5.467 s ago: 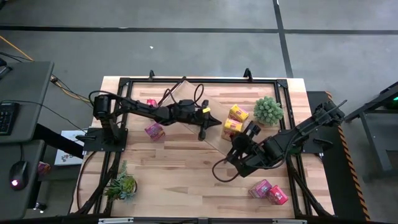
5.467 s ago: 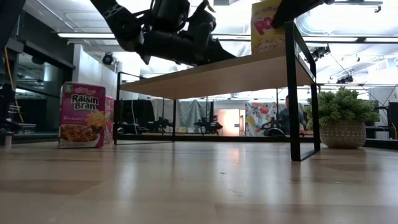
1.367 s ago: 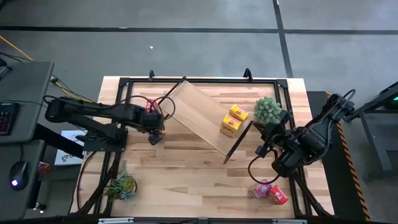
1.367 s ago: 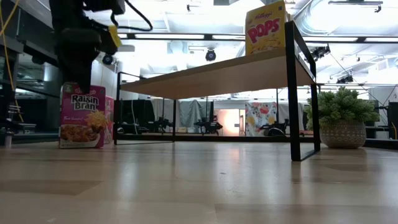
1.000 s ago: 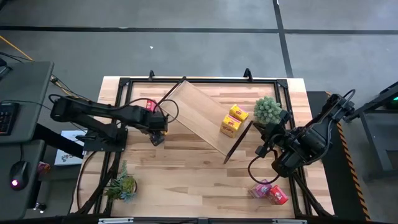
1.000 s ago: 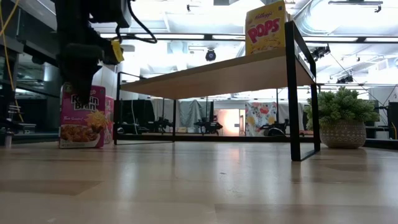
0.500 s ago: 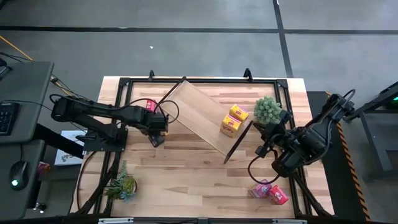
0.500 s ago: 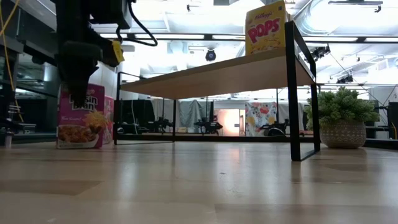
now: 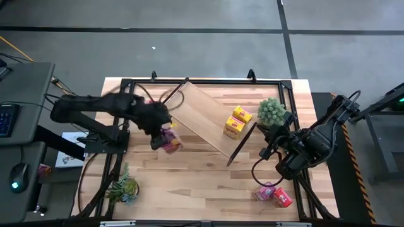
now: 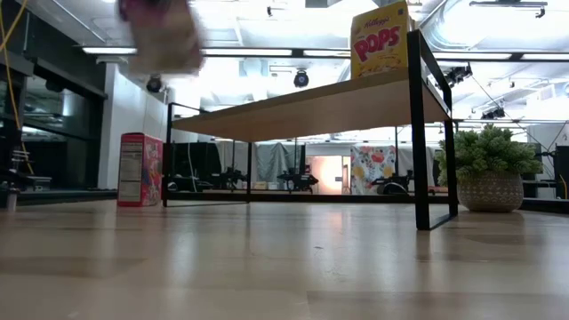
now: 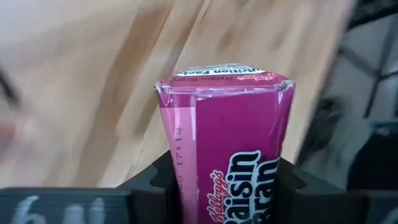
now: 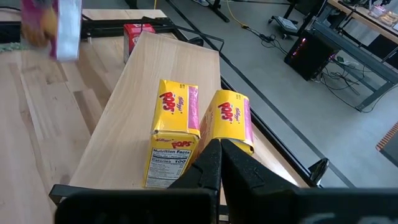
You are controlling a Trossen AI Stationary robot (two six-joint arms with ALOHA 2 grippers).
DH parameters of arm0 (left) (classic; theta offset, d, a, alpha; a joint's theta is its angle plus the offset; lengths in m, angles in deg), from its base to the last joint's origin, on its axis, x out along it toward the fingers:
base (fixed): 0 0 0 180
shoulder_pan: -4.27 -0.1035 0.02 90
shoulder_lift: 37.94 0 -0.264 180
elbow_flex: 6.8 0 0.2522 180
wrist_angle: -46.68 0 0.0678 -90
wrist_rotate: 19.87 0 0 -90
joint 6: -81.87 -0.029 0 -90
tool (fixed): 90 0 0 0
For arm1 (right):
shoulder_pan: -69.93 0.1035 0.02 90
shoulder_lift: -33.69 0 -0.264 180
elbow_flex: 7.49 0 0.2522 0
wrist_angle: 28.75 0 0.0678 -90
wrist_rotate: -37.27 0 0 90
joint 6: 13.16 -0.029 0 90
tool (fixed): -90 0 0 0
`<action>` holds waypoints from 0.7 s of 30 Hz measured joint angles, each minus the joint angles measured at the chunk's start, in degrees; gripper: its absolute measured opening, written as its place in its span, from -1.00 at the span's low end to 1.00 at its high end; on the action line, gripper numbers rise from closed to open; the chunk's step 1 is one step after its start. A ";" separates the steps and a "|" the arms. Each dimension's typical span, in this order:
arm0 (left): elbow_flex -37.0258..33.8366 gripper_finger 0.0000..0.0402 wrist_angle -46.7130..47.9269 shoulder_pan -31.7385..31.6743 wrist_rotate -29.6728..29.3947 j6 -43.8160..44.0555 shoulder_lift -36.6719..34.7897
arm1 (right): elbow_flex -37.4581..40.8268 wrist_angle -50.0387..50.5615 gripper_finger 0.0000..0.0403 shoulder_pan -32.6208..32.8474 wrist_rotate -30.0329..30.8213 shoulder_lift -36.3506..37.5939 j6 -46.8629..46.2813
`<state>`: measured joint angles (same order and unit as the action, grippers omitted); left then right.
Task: Stack cereal on shelf
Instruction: Put the top violet cereal box on the shelf
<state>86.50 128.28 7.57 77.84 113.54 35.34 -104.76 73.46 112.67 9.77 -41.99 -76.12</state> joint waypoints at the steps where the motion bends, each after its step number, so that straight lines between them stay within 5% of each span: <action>1: 3.93 -0.35 -0.33 0.45 -1.23 -1.47 0.75 | 0.00 0.00 -1.00 0.00 0.01 0.00 0.22; 8: 30.63 -0.35 5.99 -1.40 -15.94 -19.66 13.60 | 0.00 0.00 -1.00 0.00 -0.04 0.00 0.40; 12: 41.64 -0.35 7.62 -4.54 -19.28 -31.84 24.17 | 0.00 -0.27 -1.00 0.00 -0.29 0.00 0.41; 21: 47.53 -0.35 8.96 -9.85 -20.05 -42.93 39.32 | 0.00 -1.09 -1.00 0.00 -0.56 0.00 0.40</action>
<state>134.03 137.24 -2.28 57.79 70.61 74.65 -104.76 72.36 112.67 9.20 -41.99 -75.72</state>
